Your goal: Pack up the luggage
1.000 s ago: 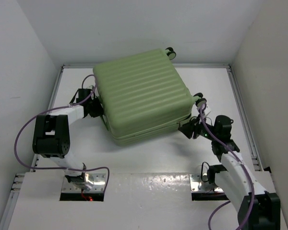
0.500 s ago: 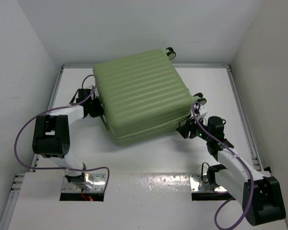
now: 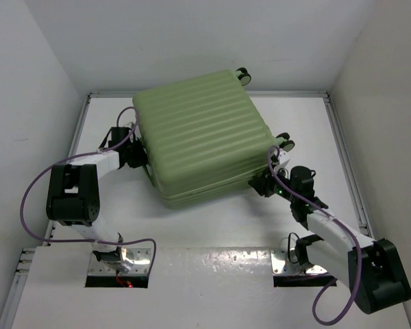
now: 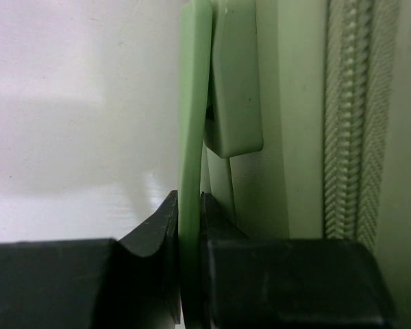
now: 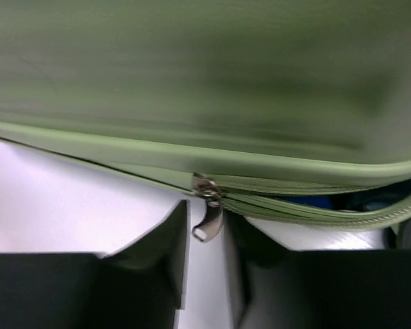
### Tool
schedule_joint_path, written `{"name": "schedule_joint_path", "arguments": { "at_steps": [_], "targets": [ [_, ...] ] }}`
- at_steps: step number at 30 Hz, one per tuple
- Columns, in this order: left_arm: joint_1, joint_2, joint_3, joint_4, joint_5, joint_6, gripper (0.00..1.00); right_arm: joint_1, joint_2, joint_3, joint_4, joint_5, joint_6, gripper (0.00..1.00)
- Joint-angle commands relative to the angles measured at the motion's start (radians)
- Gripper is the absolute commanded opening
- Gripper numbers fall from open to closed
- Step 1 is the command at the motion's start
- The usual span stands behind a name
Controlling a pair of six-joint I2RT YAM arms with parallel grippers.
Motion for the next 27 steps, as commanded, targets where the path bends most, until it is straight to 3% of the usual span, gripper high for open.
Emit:
{"name": "schedule_joint_path", "arguments": {
  "at_steps": [1,6,13,18,24,27],
  "targets": [
    [0.004,0.063,-0.063,-0.069,0.001,0.100,0.00,0.006,0.003,-0.008,0.111,0.060,-0.015,0.22],
    [0.014,0.063,-0.063,-0.069,0.001,0.109,0.00,0.007,-0.006,-0.019,0.134,0.094,-0.015,0.00],
    [0.112,0.063,-0.039,-0.123,0.019,0.155,0.00,-0.063,-0.107,-0.062,0.082,0.215,0.046,0.00],
    [0.237,0.111,0.041,-0.177,0.019,0.236,0.00,-0.166,-0.179,-0.077,0.024,0.177,0.046,0.00],
    [0.328,0.321,0.380,-0.296,-0.023,0.319,0.00,-0.335,-0.120,-0.048,0.019,0.063,0.027,0.00],
    [0.328,0.424,0.576,-0.316,-0.040,0.367,0.00,-0.404,0.001,0.013,0.088,-0.012,0.037,0.00]
  ]
}}
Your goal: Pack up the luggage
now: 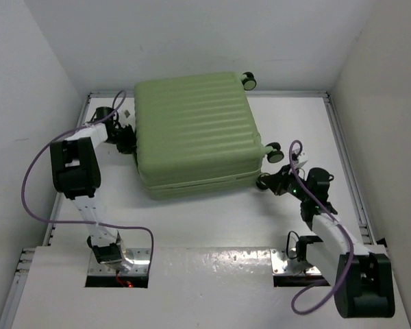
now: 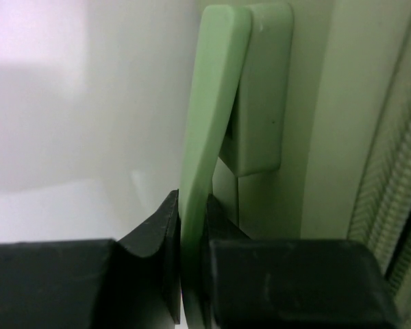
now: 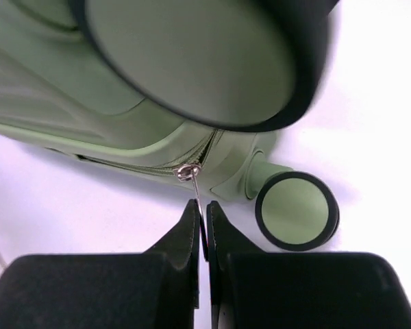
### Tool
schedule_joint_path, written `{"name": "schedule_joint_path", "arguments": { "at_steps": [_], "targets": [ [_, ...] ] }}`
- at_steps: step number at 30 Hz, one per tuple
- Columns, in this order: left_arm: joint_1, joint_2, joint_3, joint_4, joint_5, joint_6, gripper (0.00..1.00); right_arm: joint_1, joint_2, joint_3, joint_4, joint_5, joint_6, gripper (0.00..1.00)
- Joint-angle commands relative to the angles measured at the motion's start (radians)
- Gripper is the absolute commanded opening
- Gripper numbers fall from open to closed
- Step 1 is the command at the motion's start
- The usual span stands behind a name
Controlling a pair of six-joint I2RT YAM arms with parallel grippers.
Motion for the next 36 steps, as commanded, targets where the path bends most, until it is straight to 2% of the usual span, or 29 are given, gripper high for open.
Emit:
{"name": "schedule_joint_path", "arguments": {
  "at_steps": [1,4,8,11,16,23,26,28,36],
  "targets": [
    [0.140,0.153,0.187,0.015,-0.268,0.134,0.00,-0.144,0.088,0.084,0.093,0.113,-0.020,0.00],
    [0.119,0.255,0.329,-0.007,-0.280,0.166,0.00,-0.174,0.213,0.154,0.162,0.067,-0.014,0.00],
    [0.110,0.355,0.460,-0.027,-0.292,0.179,0.00,-0.200,0.423,0.251,0.247,0.040,-0.004,0.00],
    [0.110,0.397,0.526,-0.027,-0.292,0.179,0.00,-0.204,0.517,0.321,0.323,0.034,0.007,0.00],
    [0.088,0.451,0.583,-0.027,-0.272,0.179,0.00,-0.187,0.686,0.445,0.397,0.027,0.036,0.00],
    [0.058,0.511,0.647,-0.008,-0.295,0.199,0.00,-0.171,0.933,0.670,0.443,0.097,0.133,0.00],
    [0.048,0.520,0.690,-0.008,-0.295,0.199,0.00,-0.156,1.057,0.844,0.435,0.122,0.167,0.00],
    [0.039,0.520,0.690,-0.008,-0.295,0.209,0.00,-0.132,1.112,0.892,0.443,0.132,0.171,0.00],
    [0.021,0.529,0.744,-0.008,-0.254,0.231,0.00,-0.037,1.405,1.263,0.423,0.214,0.259,0.00]
  ]
}}
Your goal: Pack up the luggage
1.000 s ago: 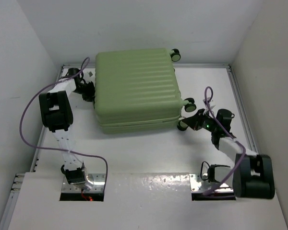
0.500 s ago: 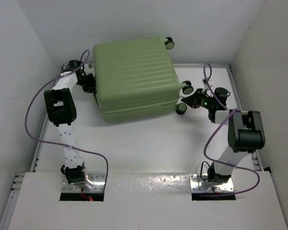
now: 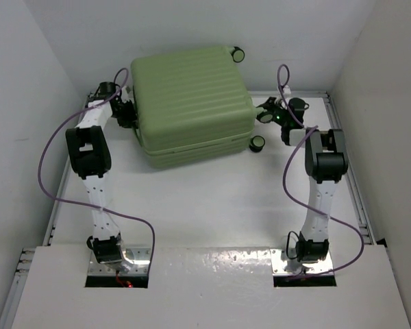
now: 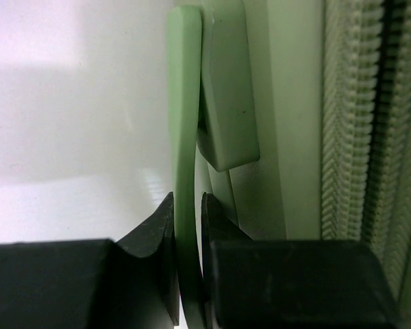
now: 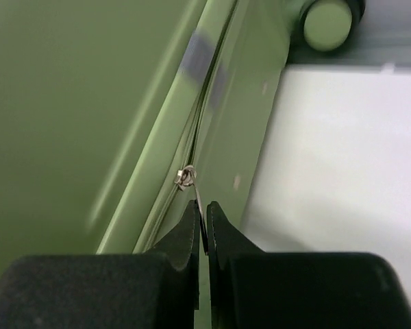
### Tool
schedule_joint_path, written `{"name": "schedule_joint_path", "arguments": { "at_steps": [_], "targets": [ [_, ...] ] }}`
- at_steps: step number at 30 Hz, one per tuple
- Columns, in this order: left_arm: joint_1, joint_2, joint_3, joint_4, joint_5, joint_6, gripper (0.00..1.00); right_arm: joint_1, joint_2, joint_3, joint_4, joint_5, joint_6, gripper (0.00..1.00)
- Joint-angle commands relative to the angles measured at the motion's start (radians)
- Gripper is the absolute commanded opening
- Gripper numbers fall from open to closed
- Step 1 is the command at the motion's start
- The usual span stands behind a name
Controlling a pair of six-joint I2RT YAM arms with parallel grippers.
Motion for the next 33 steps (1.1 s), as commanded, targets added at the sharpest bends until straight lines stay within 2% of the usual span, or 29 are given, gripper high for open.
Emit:
{"name": "schedule_joint_path", "arguments": {
  "at_steps": [1,4,7,9,10,11,12,13,14,15,17,21,22,26,30,33],
  "targets": [
    [0.046,0.094,0.019,0.201,-0.163,0.191,0.00,-0.009,0.112,0.167,0.055,0.328,0.029,0.00],
    [0.033,0.085,0.019,0.201,-0.143,0.200,0.00,0.024,0.219,0.321,0.026,0.372,0.055,0.00],
    [0.022,0.064,0.007,0.225,-0.103,0.200,0.00,0.064,0.383,0.528,-0.040,0.421,0.059,0.00],
    [0.012,0.053,-0.017,0.253,-0.079,0.200,0.00,0.084,0.432,0.700,-0.107,0.460,0.059,0.00],
    [0.001,0.036,-0.027,0.265,-0.069,0.187,0.04,0.090,0.486,0.754,-0.116,0.471,0.062,0.01],
    [0.001,0.027,-0.039,0.278,-0.069,0.186,0.21,0.097,0.494,0.773,-0.157,0.474,0.062,0.05],
    [-0.008,0.018,-0.051,0.307,-0.049,0.174,0.30,0.101,0.499,0.773,-0.159,0.468,0.062,0.17],
    [-0.008,-0.013,-0.083,0.325,-0.020,0.164,0.36,0.100,0.462,0.706,-0.161,0.459,0.065,0.25],
    [-0.008,-0.033,-0.103,0.344,-0.009,0.154,0.53,0.092,0.440,0.660,-0.123,0.435,0.066,0.33],
    [-0.008,-0.057,-0.155,0.389,0.000,0.131,0.62,0.089,0.386,0.512,-0.107,0.401,0.068,0.44],
    [-0.008,-0.148,-0.214,0.464,0.024,0.090,0.79,0.065,0.293,0.410,-0.078,0.317,0.097,0.46],
    [0.002,-0.318,-0.338,0.561,0.063,0.006,0.93,0.037,0.134,0.153,-0.107,0.163,0.169,0.44],
    [0.024,-0.356,-0.390,0.616,0.089,-0.058,0.98,0.037,0.079,0.092,-0.112,0.110,0.184,0.43],
    [0.090,-0.537,-0.504,0.690,0.098,-0.212,1.00,0.051,0.011,-0.097,-0.126,0.088,0.285,0.40],
    [0.156,-0.719,-0.599,0.638,0.158,-0.297,1.00,0.126,-0.043,-0.201,-0.140,0.028,0.362,0.39],
    [0.225,-0.848,-0.752,0.583,0.187,-0.323,1.00,0.195,-0.104,-0.365,-0.124,-0.013,0.359,0.39]
  ]
}}
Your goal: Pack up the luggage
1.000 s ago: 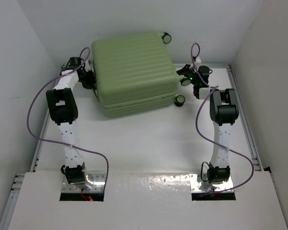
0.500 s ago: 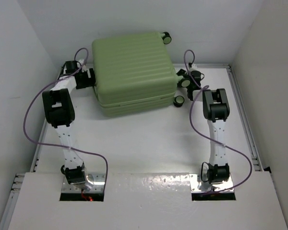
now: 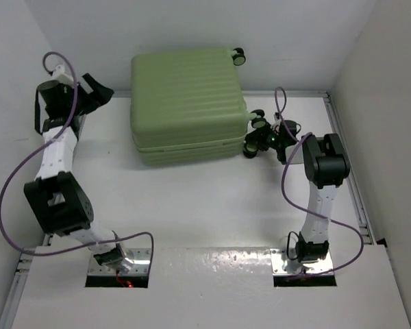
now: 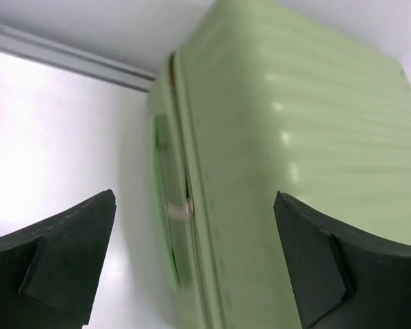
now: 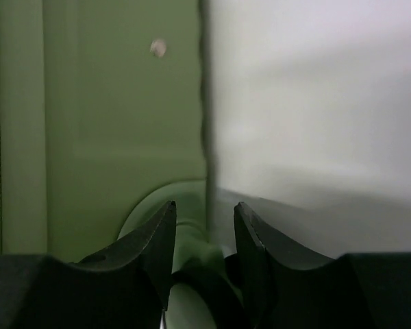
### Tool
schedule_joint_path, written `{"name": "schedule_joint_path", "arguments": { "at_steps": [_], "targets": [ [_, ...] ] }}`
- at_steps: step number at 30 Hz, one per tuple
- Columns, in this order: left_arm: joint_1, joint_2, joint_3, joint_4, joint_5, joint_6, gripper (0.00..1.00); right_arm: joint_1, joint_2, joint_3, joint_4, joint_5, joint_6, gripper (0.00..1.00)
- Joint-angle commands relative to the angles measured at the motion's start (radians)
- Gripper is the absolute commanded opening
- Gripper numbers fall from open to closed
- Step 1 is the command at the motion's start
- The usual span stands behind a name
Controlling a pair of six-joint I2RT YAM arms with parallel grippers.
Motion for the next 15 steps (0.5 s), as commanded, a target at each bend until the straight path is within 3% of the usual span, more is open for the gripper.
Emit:
{"name": "schedule_joint_path", "arguments": {
  "at_steps": [1,6,11,15],
  "targets": [
    [0.051,-0.122,-0.136,-0.065,0.054,-0.064,1.00,0.138,-0.081,-0.139,-0.013,-0.153,0.072,0.39],
    [0.088,-0.260,-0.293,-0.111,0.068,-0.031,1.00,0.248,-0.222,-0.352,0.076,-0.232,0.064,0.38],
    [0.088,-0.222,-0.284,-0.137,0.027,-0.045,1.00,0.347,-0.533,-0.619,0.142,-0.277,0.020,0.36],
    [0.070,-0.086,-0.209,-0.116,0.020,-0.100,1.00,0.399,-0.943,-0.775,-0.096,-0.234,-0.190,0.36]
  ]
}}
